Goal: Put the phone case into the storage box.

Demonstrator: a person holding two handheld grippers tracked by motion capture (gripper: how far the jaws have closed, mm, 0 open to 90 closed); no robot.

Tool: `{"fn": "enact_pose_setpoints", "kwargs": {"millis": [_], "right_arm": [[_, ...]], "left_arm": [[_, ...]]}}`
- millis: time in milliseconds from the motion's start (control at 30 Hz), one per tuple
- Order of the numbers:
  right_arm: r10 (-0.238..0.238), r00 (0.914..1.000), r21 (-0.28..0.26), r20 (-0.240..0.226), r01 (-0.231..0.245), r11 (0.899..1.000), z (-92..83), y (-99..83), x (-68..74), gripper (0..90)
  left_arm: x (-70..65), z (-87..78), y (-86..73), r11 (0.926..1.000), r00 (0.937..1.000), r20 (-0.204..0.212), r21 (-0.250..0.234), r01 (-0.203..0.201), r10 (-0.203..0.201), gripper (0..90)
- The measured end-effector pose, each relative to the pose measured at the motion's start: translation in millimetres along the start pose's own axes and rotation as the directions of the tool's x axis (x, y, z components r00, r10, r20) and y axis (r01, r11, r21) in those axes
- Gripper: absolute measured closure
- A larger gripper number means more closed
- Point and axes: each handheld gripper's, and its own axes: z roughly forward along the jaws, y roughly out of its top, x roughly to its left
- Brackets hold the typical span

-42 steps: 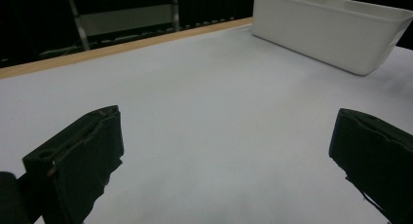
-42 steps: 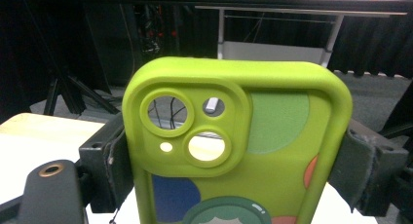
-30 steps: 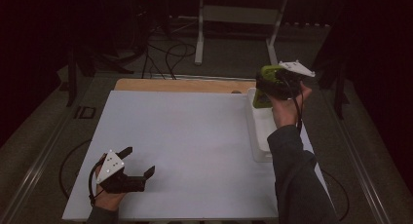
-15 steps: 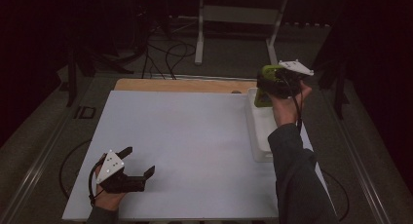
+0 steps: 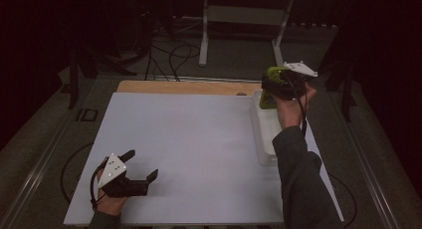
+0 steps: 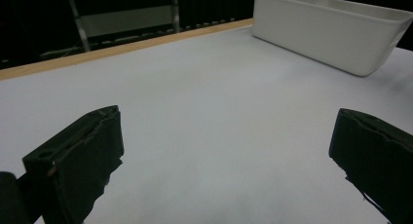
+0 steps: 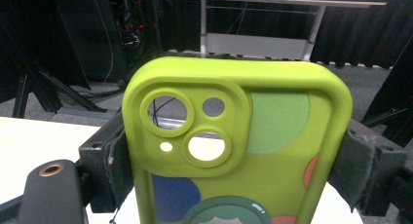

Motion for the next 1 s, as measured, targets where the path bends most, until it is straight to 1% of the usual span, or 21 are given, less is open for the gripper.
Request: {"fn": "enact_pose_setpoints", "kwargs": {"millis": [133, 267, 500, 567, 700, 767, 967, 1000], "right_arm": [[-0.003, 1.0, 0.003, 0.007, 0.003, 1.0, 4.5, -0.6, -0.8, 15.5], [0.008, 0.9999, 0.01, 0.013, -0.008, 1.0, 9.1, -3.1, -2.3, 15.5], [0.014, 0.9997, 0.023, 0.018, -0.015, 1.0, 18.5, -6.4, -0.5, 15.5], [0.003, 0.9998, 0.03, 0.019, -0.003, 1.0, 20.6, -7.3, 0.2, 15.5], [0.004, 0.9997, 0.031, 0.024, -0.005, 1.0, 23.3, -7.8, -0.8, 15.5], [0.014, 0.9995, 0.033, 0.027, -0.015, 0.999, 25.5, -8.6, -2.0, 15.5], [0.012, 0.9994, 0.042, 0.033, -0.013, 0.999, 33.8, -11.3, -3.1, 15.5], [0.018, 0.9993, 0.046, 0.033, -0.019, 0.999, 34.8, -11.3, -3.6, 15.5]], "left_arm": [[0.1, -0.1, 0.1, 1.0, 1.0, 0.0, -0.002, 0.001, -0.001, 0.0], [0.9, -0.7, 0.3, 1.0, 1.0, 0.002, -0.002, 0.0, 0.0, 0.0], [1.4, -1.1, 0.3, 1.0, 1.0, 0.001, -0.002, 0.002, -0.002, 0.0], [1.5, -0.9, 0.2, 1.0, 1.0, 0.001, -0.004, 0.002, -0.002, 0.0], [1.5, -0.9, 0.2, 1.0, 1.0, 0.002, -0.004, 0.002, -0.002, 0.0], [1.3, -0.7, 0.1, 1.0, 1.0, 0.005, -0.002, 0.0, 0.0, 0.0], [0.0, 0.2, 0.0, 1.0, 1.0, 0.008, -0.003, 0.0, 0.0, 0.0], [0.1, 0.2, -0.2, 1.0, 1.0, 0.008, -0.003, 0.002, -0.002, 0.0]]}}
